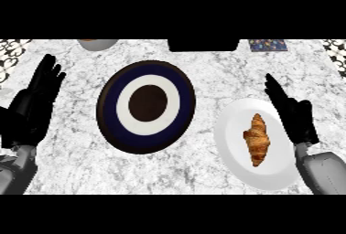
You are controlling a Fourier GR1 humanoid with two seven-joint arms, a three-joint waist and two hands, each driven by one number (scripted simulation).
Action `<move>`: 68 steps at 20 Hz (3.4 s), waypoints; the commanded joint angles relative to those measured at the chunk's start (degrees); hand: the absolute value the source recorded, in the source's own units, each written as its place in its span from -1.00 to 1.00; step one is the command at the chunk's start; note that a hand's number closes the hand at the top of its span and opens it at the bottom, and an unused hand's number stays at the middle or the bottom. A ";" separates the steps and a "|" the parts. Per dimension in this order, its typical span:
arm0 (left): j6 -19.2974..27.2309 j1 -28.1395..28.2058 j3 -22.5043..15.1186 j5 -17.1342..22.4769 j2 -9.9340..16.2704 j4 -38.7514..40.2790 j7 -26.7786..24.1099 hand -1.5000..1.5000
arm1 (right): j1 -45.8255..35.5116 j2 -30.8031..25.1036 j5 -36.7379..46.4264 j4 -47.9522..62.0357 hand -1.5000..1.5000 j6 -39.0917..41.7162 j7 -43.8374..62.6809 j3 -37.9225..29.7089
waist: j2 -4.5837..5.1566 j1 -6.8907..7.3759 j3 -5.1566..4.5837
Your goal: Pick the croissant from the plate and place it in the plate
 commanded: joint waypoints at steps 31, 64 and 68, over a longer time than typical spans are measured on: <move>-14.09 0.19 3.63 -2.67 -0.12 5.79 -8.68 0.00 | -5.82 5.01 44.72 -5.97 -1.00 -14.93 29.96 12.55 | -1.97 -1.92 -2.06; -15.88 -1.17 5.56 -7.97 -5.92 2.46 -5.24 0.00 | -7.72 2.61 38.28 -8.31 -1.00 26.37 63.30 10.17 | -0.88 -0.23 -1.57; -18.51 -4.99 8.27 -8.50 -6.25 8.19 -6.08 0.00 | -4.11 5.62 41.38 -2.37 -1.00 21.62 56.00 10.79 | -0.73 -0.47 -1.56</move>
